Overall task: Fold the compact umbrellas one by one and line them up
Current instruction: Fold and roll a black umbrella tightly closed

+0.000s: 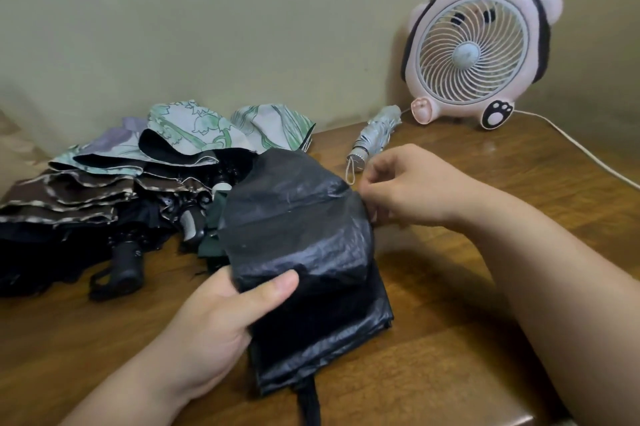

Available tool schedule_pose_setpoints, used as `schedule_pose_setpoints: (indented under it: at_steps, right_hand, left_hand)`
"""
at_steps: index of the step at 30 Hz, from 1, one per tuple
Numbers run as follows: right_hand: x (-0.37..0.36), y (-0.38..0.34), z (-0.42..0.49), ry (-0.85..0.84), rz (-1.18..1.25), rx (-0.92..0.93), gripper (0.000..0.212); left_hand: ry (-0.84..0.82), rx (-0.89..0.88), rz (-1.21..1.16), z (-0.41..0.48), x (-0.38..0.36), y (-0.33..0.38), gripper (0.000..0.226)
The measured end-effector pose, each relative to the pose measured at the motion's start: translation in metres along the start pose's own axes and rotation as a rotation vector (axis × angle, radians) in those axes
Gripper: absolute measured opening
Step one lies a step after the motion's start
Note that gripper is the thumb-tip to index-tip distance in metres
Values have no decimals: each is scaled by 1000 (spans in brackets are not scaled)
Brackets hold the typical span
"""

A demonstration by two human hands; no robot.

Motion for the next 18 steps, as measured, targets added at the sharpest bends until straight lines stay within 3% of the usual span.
schedule_pose_setpoints:
  at_steps: [2,4,7,9,11,12,14,16,18]
  right_hand:
    - [0,-3,-11,-124,309,-86,14]
    - [-4,-3,-21,-245,385,-104,21]
    - [-21,5,-39,-321,239,-63,58]
    - [-32,10,-48,-273,258,-32,65]
    - [-40,16,-53,-214,282,-23,61]
    - [-44,19,-55,-187,255,-16,58]
    - [-48,22,-58,-145,202,11,55]
    - [-50,23,-60,-128,188,26,56]
    - [-49,26,-60,-154,229,11,58]
  left_hand:
    - [-33,8,51,-4,1,9,63]
    - [20,51,130,-12,9,21,64]
    - [82,46,731,-18,26,45,69]
    - [271,-131,1089,-18,37,62,67]
    - [479,-402,1180,-22,39,73,59]
    - [436,-513,1195,-23,30,73,49]
    - [136,-571,1295,-16,2,60,25]
    - [-180,-417,1347,-7,-16,37,32]
    - [-342,-198,1340,-2,-19,25,39]
Point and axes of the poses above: each hand's wrist, its own z-axis towards the middle knuckle, its own x-axis out of the back of the hand, y = z × x, the point moved 5 cm from there along z, towards the middle knuckle, and after that the axes turned 9 degrees about -x, right-handed, at the moved point
